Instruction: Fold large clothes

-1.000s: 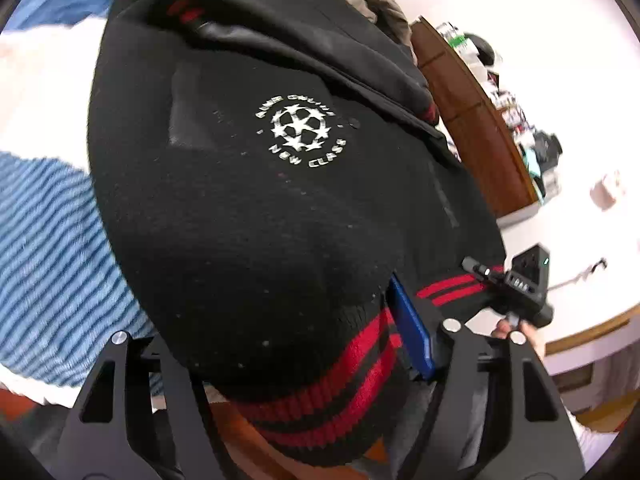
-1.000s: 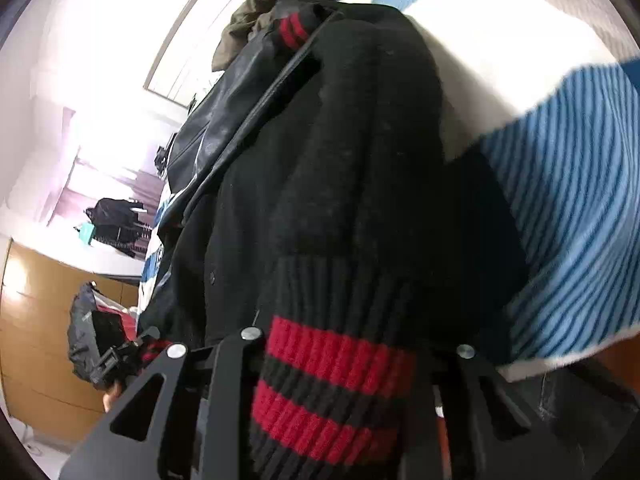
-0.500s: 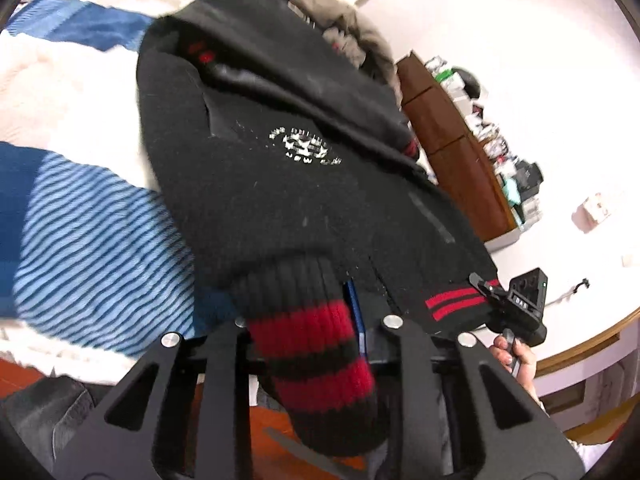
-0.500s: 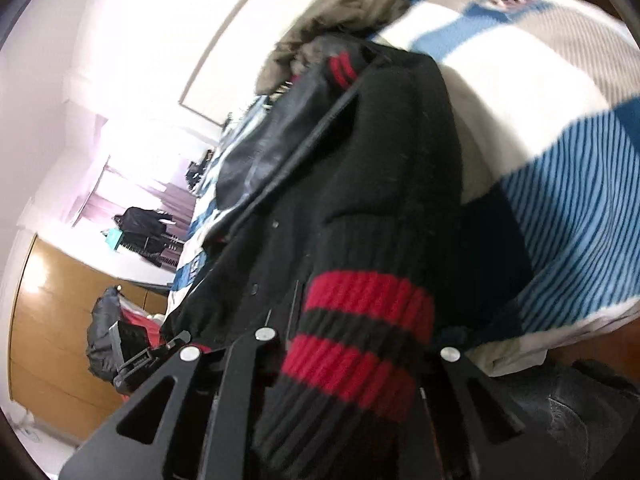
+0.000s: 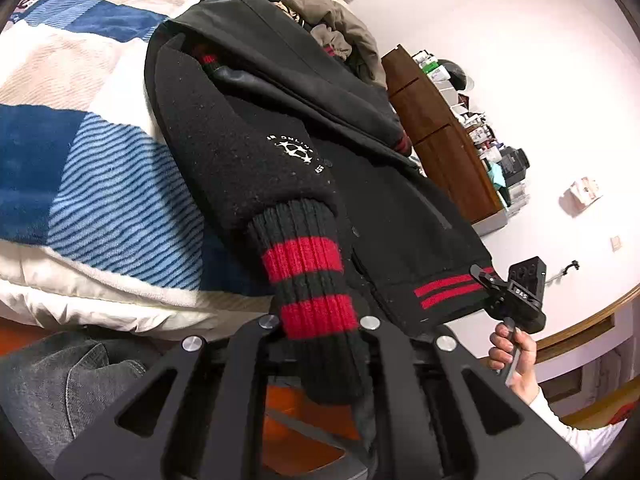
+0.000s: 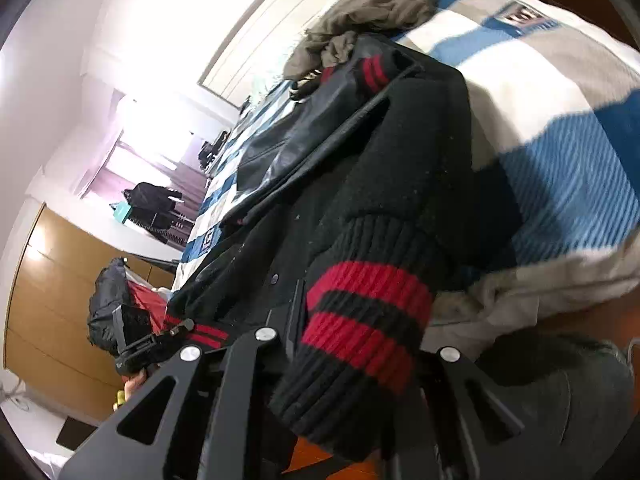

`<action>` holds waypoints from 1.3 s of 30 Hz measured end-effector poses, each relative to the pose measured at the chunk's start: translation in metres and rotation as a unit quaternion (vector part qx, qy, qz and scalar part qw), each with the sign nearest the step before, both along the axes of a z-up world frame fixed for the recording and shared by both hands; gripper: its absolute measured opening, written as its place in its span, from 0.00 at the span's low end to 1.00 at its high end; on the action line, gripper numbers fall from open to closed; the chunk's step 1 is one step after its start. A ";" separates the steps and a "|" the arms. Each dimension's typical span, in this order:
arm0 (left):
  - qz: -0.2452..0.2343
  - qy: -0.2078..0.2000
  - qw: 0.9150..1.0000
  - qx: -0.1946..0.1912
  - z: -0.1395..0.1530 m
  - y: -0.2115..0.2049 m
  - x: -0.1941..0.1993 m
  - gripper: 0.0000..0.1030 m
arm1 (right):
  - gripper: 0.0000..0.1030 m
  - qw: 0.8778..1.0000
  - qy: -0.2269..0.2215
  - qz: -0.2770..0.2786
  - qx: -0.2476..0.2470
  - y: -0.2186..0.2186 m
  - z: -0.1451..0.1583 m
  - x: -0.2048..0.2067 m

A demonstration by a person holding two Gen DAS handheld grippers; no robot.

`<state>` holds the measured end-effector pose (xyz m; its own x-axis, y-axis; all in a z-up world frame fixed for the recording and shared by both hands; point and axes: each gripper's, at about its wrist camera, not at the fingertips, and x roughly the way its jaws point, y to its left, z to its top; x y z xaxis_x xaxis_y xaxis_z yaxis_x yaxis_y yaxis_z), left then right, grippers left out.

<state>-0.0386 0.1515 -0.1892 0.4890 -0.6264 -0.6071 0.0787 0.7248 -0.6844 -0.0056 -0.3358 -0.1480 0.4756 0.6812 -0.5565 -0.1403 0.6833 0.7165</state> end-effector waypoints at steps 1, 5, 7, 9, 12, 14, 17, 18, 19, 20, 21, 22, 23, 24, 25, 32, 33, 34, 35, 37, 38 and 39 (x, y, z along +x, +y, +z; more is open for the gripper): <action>0.001 -0.001 1.000 -0.002 0.000 0.001 -0.002 0.08 | 0.13 1.000 -0.002 -0.002 0.000 0.000 0.001 -0.003; 0.007 -0.012 1.000 -0.012 0.009 0.006 -0.012 0.07 | 0.11 1.000 -0.016 -0.007 0.008 -0.007 0.012 -0.015; 0.005 -0.022 1.000 -0.015 0.014 0.008 -0.019 0.07 | 0.11 1.000 -0.022 -0.005 0.013 -0.011 0.017 -0.021; 0.004 -0.028 0.999 -0.020 0.018 0.009 -0.026 0.07 | 0.11 1.000 -0.024 0.003 0.009 -0.012 0.019 -0.026; 0.002 -0.024 1.000 -0.013 0.017 0.002 -0.031 0.07 | 0.11 1.000 -0.015 0.003 0.010 -0.015 0.012 -0.024; -0.001 -0.014 1.000 -0.009 0.008 -0.001 -0.028 0.07 | 0.11 1.000 -0.006 0.006 0.006 -0.012 0.005 -0.020; -0.003 0.004 1.000 -0.006 -0.005 -0.004 -0.021 0.08 | 0.11 1.000 0.016 0.013 -0.012 -0.002 -0.009 -0.011; -0.007 0.009 1.000 -0.004 -0.008 -0.006 -0.021 0.08 | 0.11 0.999 0.027 0.015 -0.014 0.000 -0.015 -0.008; -0.011 0.015 1.000 -0.001 -0.012 -0.009 -0.019 0.08 | 0.13 0.999 0.037 0.014 -0.016 0.002 -0.021 -0.004; -0.013 0.022 1.000 0.003 -0.016 -0.012 -0.017 0.09 | 0.16 0.999 0.047 0.015 -0.018 0.004 -0.026 -0.003; -0.015 0.029 0.999 0.005 -0.019 -0.014 -0.015 0.09 | 0.19 0.998 0.054 0.014 -0.018 0.005 -0.030 -0.002; -0.016 0.032 0.999 0.006 -0.021 -0.016 -0.014 0.12 | 0.21 0.998 0.065 0.013 -0.020 0.005 -0.037 0.001; -0.016 0.038 0.999 0.010 -0.024 -0.018 -0.013 0.19 | 0.24 0.997 0.073 0.011 -0.023 0.006 -0.042 0.001; -0.016 0.048 0.999 0.018 -0.028 -0.021 -0.011 0.23 | 0.26 0.996 0.082 0.005 -0.026 0.006 -0.049 0.003; -0.016 0.051 0.998 0.022 -0.030 -0.022 -0.011 0.26 | 0.26 0.996 0.086 0.002 -0.029 0.006 -0.052 0.003; -0.021 0.058 0.998 0.028 -0.038 -0.025 -0.011 0.11 | 0.14 0.997 0.078 -0.007 -0.009 0.005 -0.062 0.001; -0.021 0.056 0.998 0.022 -0.037 -0.024 -0.012 0.10 | 0.13 0.998 0.067 -0.005 -0.006 0.007 -0.058 -0.001; -0.021 0.054 0.998 0.015 -0.036 -0.023 -0.013 0.09 | 0.13 0.998 0.057 -0.005 -0.005 0.008 -0.053 -0.003; -0.019 0.045 0.999 0.008 -0.032 -0.021 -0.015 0.09 | 0.12 0.999 0.050 -0.005 -0.004 0.008 -0.050 -0.004; -0.012 0.027 1.000 -0.002 -0.021 -0.015 -0.019 0.08 | 0.12 1.000 0.026 -0.012 0.010 0.006 -0.035 -0.008; -0.007 0.017 1.000 -0.007 -0.014 -0.013 -0.022 0.08 | 0.12 0.999 0.020 -0.018 0.018 0.005 -0.029 -0.008; -0.003 0.009 1.000 -0.011 -0.008 -0.009 -0.023 0.08 | 0.12 0.999 0.012 -0.026 0.031 0.002 -0.021 -0.009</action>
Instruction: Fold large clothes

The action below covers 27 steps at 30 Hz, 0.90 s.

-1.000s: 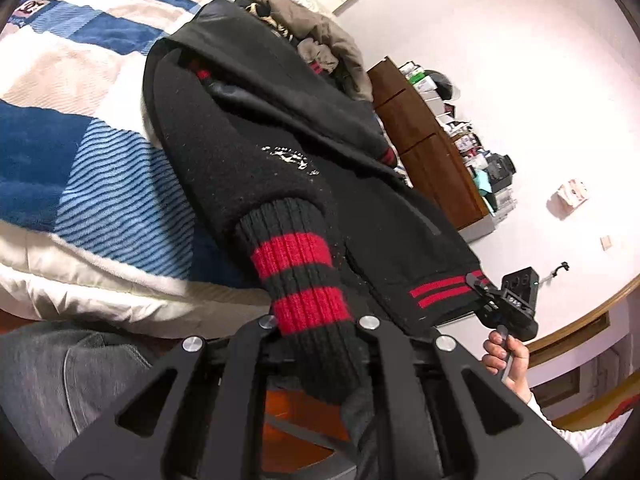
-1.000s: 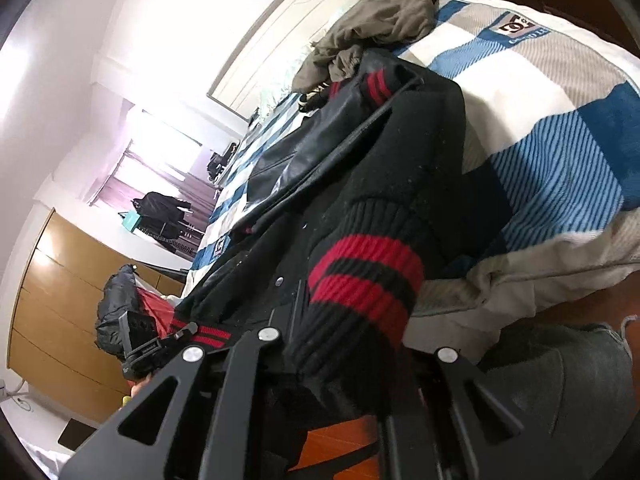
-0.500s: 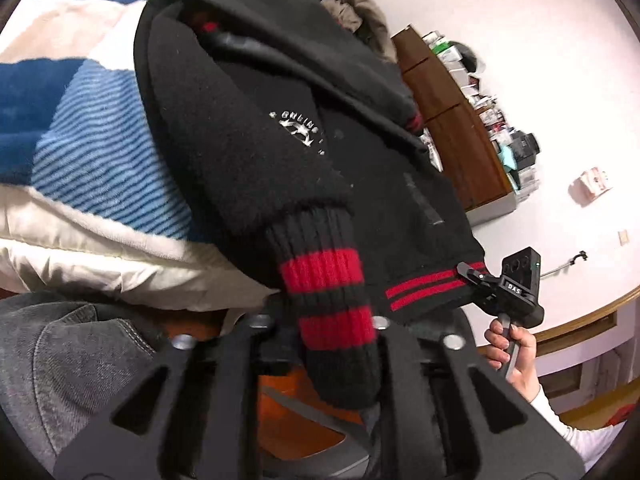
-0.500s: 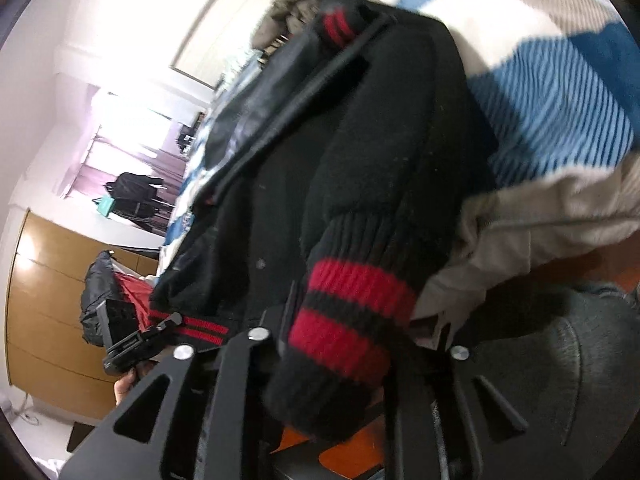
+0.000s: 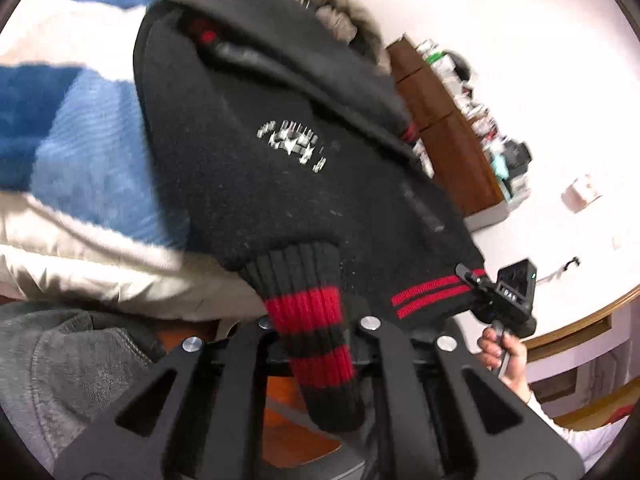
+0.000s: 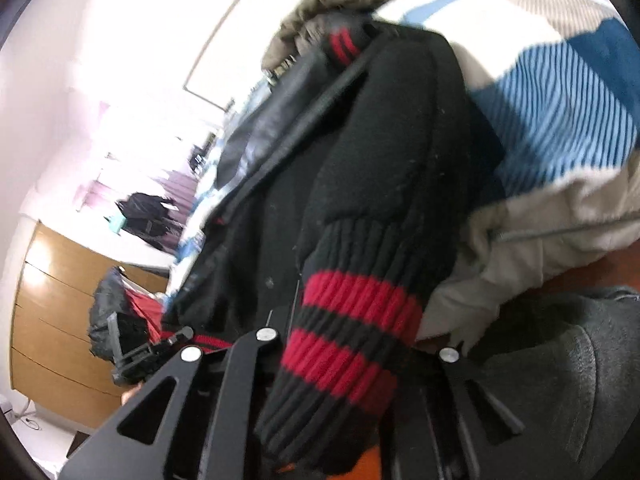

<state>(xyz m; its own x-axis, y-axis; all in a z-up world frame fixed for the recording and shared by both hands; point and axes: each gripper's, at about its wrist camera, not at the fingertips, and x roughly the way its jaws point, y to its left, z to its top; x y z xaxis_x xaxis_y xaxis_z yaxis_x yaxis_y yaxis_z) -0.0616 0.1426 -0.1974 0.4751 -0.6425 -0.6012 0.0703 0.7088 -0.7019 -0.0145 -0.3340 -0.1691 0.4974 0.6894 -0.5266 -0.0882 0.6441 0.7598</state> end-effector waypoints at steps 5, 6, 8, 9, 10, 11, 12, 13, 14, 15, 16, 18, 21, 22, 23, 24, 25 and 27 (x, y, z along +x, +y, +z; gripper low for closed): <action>0.040 -0.048 0.997 -0.052 0.051 0.022 0.008 0.08 | 0.12 0.997 -0.035 -0.028 0.063 -0.013 0.044 0.013; 0.043 -0.054 0.996 -0.058 0.060 0.026 0.013 0.08 | 0.11 0.996 -0.041 -0.030 0.076 -0.013 0.054 0.020; 0.051 -0.068 0.994 -0.071 0.081 0.030 0.030 0.08 | 0.11 0.995 -0.055 -0.030 0.082 -0.009 0.072 0.034; 0.052 -0.074 0.993 -0.074 0.091 0.032 0.041 0.08 | 0.11 0.994 -0.064 -0.029 0.082 -0.006 0.082 0.044; 0.056 -0.078 0.992 -0.076 0.100 0.031 0.052 0.08 | 0.11 0.994 -0.069 -0.029 0.084 -0.005 0.088 0.051; 0.061 -0.080 0.992 -0.080 0.106 0.033 0.062 0.08 | 0.11 0.993 -0.073 -0.031 0.089 -0.003 0.095 0.063; 0.065 -0.081 0.991 -0.085 0.113 0.036 0.075 0.08 | 0.11 0.992 -0.075 -0.037 0.093 -0.002 0.101 0.075; 0.068 -0.083 0.990 -0.086 0.118 0.039 0.084 0.08 | 0.11 0.992 -0.076 -0.042 0.095 -0.004 0.106 0.084; 0.073 -0.084 0.990 -0.089 0.123 0.042 0.098 0.08 | 0.11 0.991 -0.076 -0.048 0.100 -0.003 0.112 0.097; 0.076 -0.082 0.989 -0.094 0.126 0.045 0.108 0.08 | 0.11 0.990 -0.076 -0.052 0.103 -0.002 0.115 0.106; 0.080 -0.078 0.988 -0.102 0.129 0.048 0.125 0.08 | 0.11 0.989 -0.074 -0.057 0.110 -0.003 0.120 0.123; 0.092 -0.070 0.987 -0.108 0.131 0.054 0.155 0.08 | 0.11 0.988 -0.069 -0.065 0.119 0.001 0.125 0.156; 0.115 -0.051 0.986 -0.112 0.126 0.063 0.213 0.09 | 0.11 0.988 -0.061 -0.071 0.119 0.012 0.130 0.207; 0.120 -0.044 0.986 -0.111 0.122 0.066 0.232 0.09 | 0.11 0.989 -0.057 -0.072 0.116 0.016 0.131 0.226; 0.122 -0.039 0.986 -0.109 0.119 0.068 0.246 0.09 | 0.11 0.990 -0.052 -0.074 0.112 0.021 0.130 0.246; 0.126 -0.031 0.986 -0.106 0.114 0.071 0.267 0.09 | 0.12 0.990 -0.047 -0.075 0.106 0.025 0.128 0.266; 0.128 -0.027 0.986 -0.104 0.109 0.073 0.279 0.09 | 0.12 0.991 -0.045 -0.074 0.102 0.028 0.126 0.278; 0.137 -0.014 0.985 -0.101 0.095 0.080 0.316 0.09 | 0.11 0.993 -0.041 -0.074 0.082 0.037 0.122 0.318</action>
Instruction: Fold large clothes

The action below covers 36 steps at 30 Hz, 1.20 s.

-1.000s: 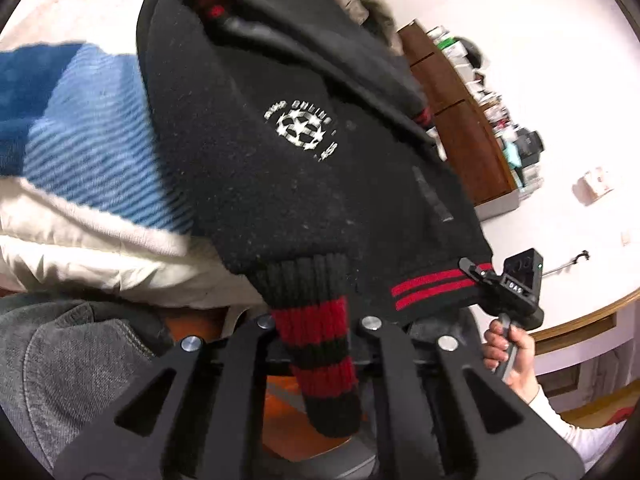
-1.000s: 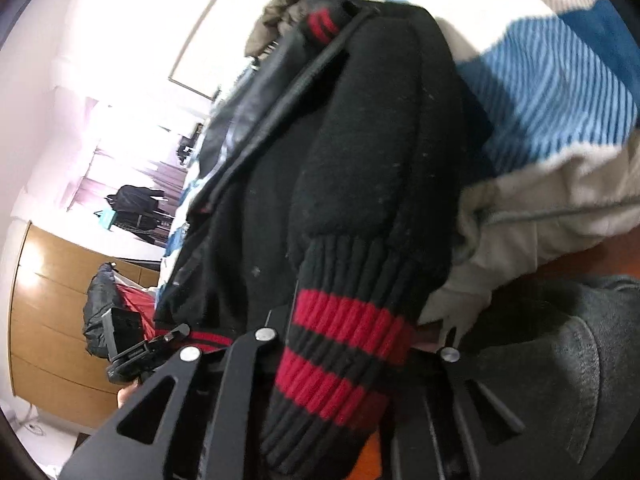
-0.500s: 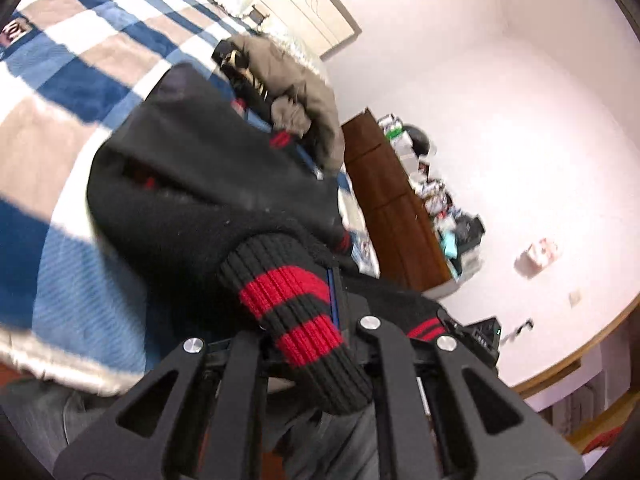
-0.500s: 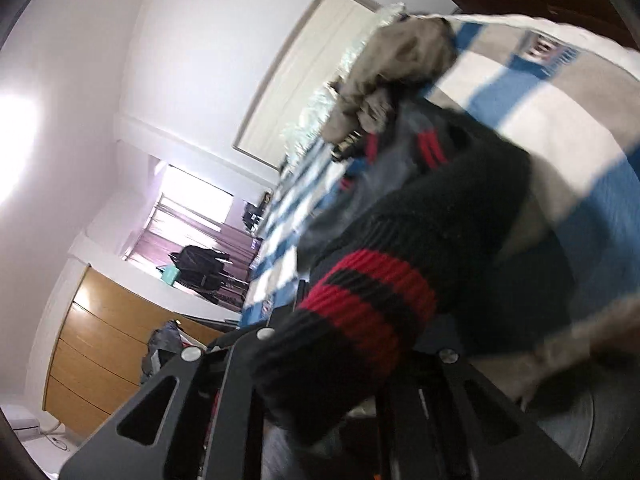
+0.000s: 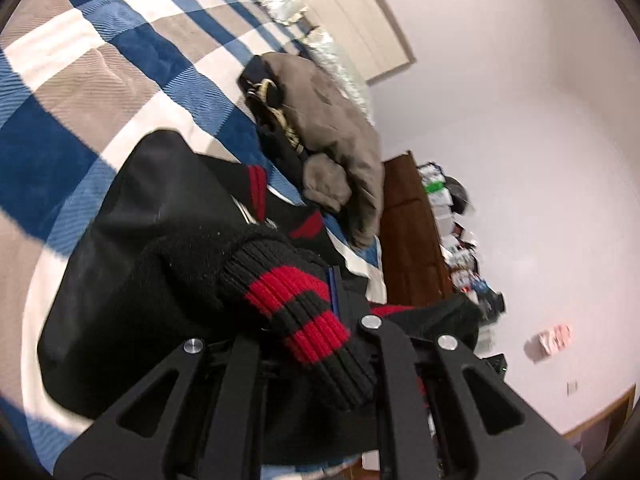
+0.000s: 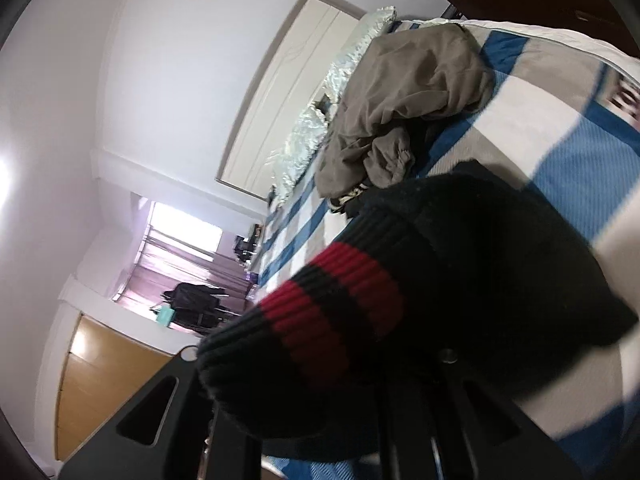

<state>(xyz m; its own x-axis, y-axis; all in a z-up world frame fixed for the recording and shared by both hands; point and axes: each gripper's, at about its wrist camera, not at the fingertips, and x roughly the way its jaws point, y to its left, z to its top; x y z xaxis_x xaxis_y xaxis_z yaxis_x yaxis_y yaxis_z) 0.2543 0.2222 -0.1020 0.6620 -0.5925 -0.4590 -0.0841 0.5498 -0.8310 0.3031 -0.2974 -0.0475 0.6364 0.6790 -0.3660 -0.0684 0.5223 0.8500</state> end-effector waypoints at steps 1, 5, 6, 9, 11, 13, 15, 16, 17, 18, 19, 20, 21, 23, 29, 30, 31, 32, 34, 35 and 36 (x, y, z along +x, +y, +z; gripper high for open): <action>0.003 0.005 1.000 -0.001 -0.005 0.003 0.012 0.09 | 0.11 1.000 0.002 0.000 -0.005 0.004 -0.003 0.013; 0.029 0.035 0.999 -0.009 -0.035 0.019 0.065 0.09 | 0.11 0.999 0.026 -0.002 -0.027 0.019 -0.023 0.083; 0.038 0.044 0.998 -0.007 -0.045 0.024 0.080 0.09 | 0.11 0.999 0.033 -0.002 -0.033 0.023 -0.030 0.101; 0.051 0.076 0.996 0.009 -0.070 0.034 0.115 0.09 | 0.11 0.997 0.061 0.004 -0.055 0.036 -0.052 0.146; 0.056 0.100 0.993 0.022 -0.086 0.037 0.134 0.09 | 0.11 0.993 0.089 0.007 -0.073 0.047 -0.073 0.178; 0.054 0.122 0.990 0.042 -0.099 0.037 0.153 0.09 | 0.12 0.989 0.113 0.009 -0.094 0.055 -0.091 0.199; 0.046 0.144 0.986 0.066 -0.111 0.035 0.169 0.09 | 0.12 0.983 0.138 0.014 -0.118 0.061 -0.112 0.218; 0.040 0.157 0.984 0.080 -0.119 0.034 0.176 0.09 | 0.12 0.981 0.145 0.018 -0.127 0.063 -0.119 0.224; 0.035 0.167 0.981 0.093 -0.126 0.032 0.181 0.09 | 0.12 0.979 0.151 0.020 -0.134 0.065 -0.127 0.229; 0.031 0.171 0.979 0.106 -0.130 0.029 0.185 0.10 | 0.12 0.979 0.153 0.023 -0.136 0.066 -0.131 0.232; 0.027 0.176 0.977 0.115 -0.133 0.027 0.188 0.10 | 0.13 0.977 0.158 0.028 -0.140 0.067 -0.137 0.235; 0.022 0.180 0.975 0.127 -0.135 0.025 0.190 0.10 | 0.13 0.977 0.159 0.030 -0.141 0.068 -0.138 0.236; 0.014 0.183 0.973 0.141 -0.135 0.021 0.192 0.10 | 0.14 0.977 0.160 0.034 -0.140 0.068 -0.138 0.237; 0.005 0.185 0.970 0.155 -0.132 0.017 0.192 0.12 | 0.20 0.976 0.161 0.048 -0.141 0.068 -0.132 0.235; -0.031 0.172 0.973 0.148 -0.113 0.017 0.178 0.22 | 0.84 0.981 0.122 0.101 -0.115 0.068 -0.077 0.207; -0.034 0.168 0.975 0.143 -0.109 0.017 0.172 0.24 | 0.85 0.982 0.107 0.110 -0.111 0.066 -0.063 0.198; -0.036 0.167 0.975 0.140 -0.107 0.017 0.169 0.26 | 0.86 0.982 0.095 0.116 -0.114 0.066 -0.051 0.189; -0.039 0.166 0.976 0.137 -0.102 0.017 0.165 0.29 | 0.88 0.982 0.084 0.119 -0.123 0.064 -0.040 0.181; -0.044 0.154 0.980 0.117 -0.094 0.019 0.156 0.65 | 0.90 0.981 0.058 0.118 -0.144 0.062 -0.017 0.157; -0.050 0.133 0.985 0.099 -0.085 0.022 0.150 0.93 | 0.91 0.981 0.050 0.119 -0.146 0.060 -0.012 0.147; -0.045 0.119 0.987 0.098 -0.076 0.025 0.144 0.94 | 0.92 0.981 0.042 0.122 -0.146 0.060 -0.006 0.134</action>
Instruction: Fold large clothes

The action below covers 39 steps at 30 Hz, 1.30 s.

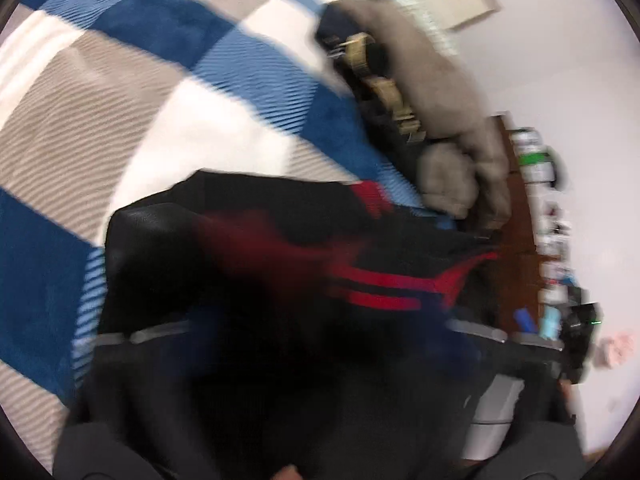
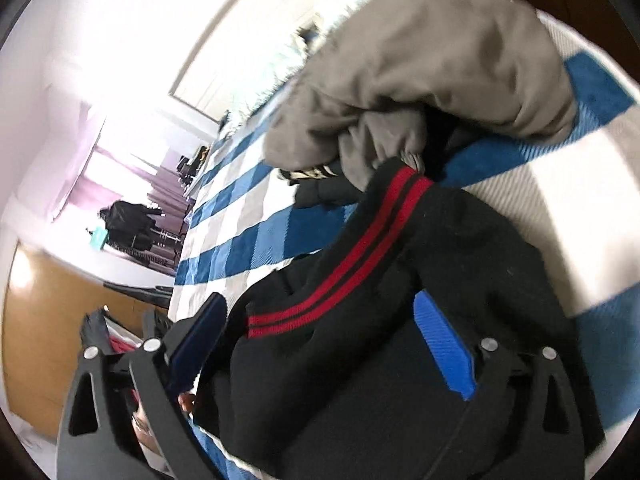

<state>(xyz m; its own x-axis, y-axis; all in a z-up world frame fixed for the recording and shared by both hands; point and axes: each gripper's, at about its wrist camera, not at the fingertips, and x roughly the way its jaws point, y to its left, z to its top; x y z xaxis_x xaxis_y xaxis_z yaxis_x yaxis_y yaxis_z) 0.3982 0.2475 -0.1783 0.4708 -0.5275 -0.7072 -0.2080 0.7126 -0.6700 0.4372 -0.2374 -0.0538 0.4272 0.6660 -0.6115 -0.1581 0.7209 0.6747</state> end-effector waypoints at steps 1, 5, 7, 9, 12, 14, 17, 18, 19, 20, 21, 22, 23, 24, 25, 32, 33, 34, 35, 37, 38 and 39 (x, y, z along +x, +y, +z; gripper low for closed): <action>0.005 -0.004 1.000 0.007 0.006 0.003 -0.004 0.94 | 0.92 1.000 -0.004 0.009 0.002 0.002 0.003 -0.016; 0.037 -0.001 0.998 0.046 0.025 0.028 -0.024 0.94 | 0.92 0.999 -0.017 0.042 -0.014 0.016 0.000 -0.072; 0.035 -0.008 0.994 0.106 0.039 0.030 -0.037 0.94 | 0.92 0.998 -0.027 0.048 -0.019 0.021 -0.003 -0.091; 0.015 -0.029 0.987 0.158 0.056 0.019 -0.051 0.94 | 0.92 0.998 -0.038 0.050 -0.010 0.022 -0.010 -0.110; -0.026 -0.067 0.983 0.170 0.071 -0.009 -0.076 0.94 | 0.92 0.998 -0.050 0.045 -0.017 0.020 -0.020 -0.120; -0.053 -0.091 0.981 0.165 0.075 -0.034 -0.092 0.94 | 0.92 0.997 -0.053 0.035 -0.037 0.016 -0.032 -0.119; -0.086 -0.126 0.974 0.166 0.075 -0.074 -0.113 0.94 | 0.92 0.997 -0.046 0.015 -0.058 0.003 -0.050 -0.113; -0.101 -0.144 0.969 0.171 0.073 -0.090 -0.120 0.94 | 0.92 0.997 -0.047 0.009 -0.063 -0.001 -0.054 -0.111; -0.109 -0.156 0.966 0.174 0.071 -0.100 -0.124 0.94 | 0.92 0.997 -0.042 -0.002 -0.070 -0.009 -0.062 -0.109; -0.116 -0.171 0.962 0.177 0.066 -0.110 -0.129 0.94 | 0.92 0.997 -0.035 -0.010 -0.072 -0.015 -0.069 -0.108; -0.120 -0.179 0.960 0.177 0.059 -0.118 -0.134 0.94 | 0.92 0.997 -0.031 -0.010 -0.066 -0.020 -0.074 -0.108; -0.123 -0.183 0.960 0.174 0.053 -0.123 -0.138 0.94 | 0.92 0.998 -0.030 -0.006 -0.052 -0.026 -0.080 -0.108; -0.126 -0.187 0.959 0.174 0.046 -0.128 -0.140 0.94 | 0.92 0.998 -0.032 -0.006 -0.049 -0.030 -0.085 -0.109; -0.127 -0.187 0.957 0.182 0.037 -0.131 -0.141 0.94 | 0.92 0.998 -0.036 -0.006 -0.056 -0.033 -0.089 -0.110; -0.127 -0.184 0.957 0.188 0.030 -0.133 -0.141 0.94 | 0.91 0.997 -0.039 -0.003 -0.061 -0.035 -0.092 -0.112; -0.083 -0.146 0.969 0.182 -0.021 -0.105 -0.138 0.94 | 0.75 0.999 -0.028 0.001 -0.024 -0.057 -0.126 -0.112; -0.074 -0.142 0.973 0.168 -0.026 -0.099 -0.138 0.94 | 0.72 1.000 -0.023 0.000 -0.016 -0.060 -0.130 -0.111; -0.063 -0.136 0.977 0.149 -0.033 -0.091 -0.136 0.92 | 0.69 1.000 -0.018 0.001 -0.015 -0.061 -0.133 -0.109; -0.053 -0.134 0.980 0.139 -0.038 -0.085 -0.135 0.89 | 0.68 1.000 -0.015 0.004 -0.016 -0.061 -0.136 -0.106; -0.042 -0.139 0.980 0.138 -0.042 -0.082 -0.135 0.87 | 0.69 0.999 -0.007 0.012 -0.031 -0.056 -0.134 -0.101; -0.042 -0.142 0.978 0.144 -0.042 -0.083 -0.136 0.87 | 0.72 0.999 0.000 0.019 -0.044 -0.051 -0.129 -0.098; -0.043 -0.146 0.976 0.156 -0.040 -0.088 -0.138 0.87 | 0.83 0.998 0.006 0.035 -0.057 -0.042 -0.120 -0.096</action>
<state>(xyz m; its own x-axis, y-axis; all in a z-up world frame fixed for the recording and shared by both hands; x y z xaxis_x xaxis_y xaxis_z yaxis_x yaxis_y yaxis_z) 0.2603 0.1596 -0.2178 0.6401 -0.3550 -0.6813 0.0291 0.8974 -0.4402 0.3414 -0.2795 -0.1734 0.3739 0.6195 -0.6903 -0.2025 0.7808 0.5910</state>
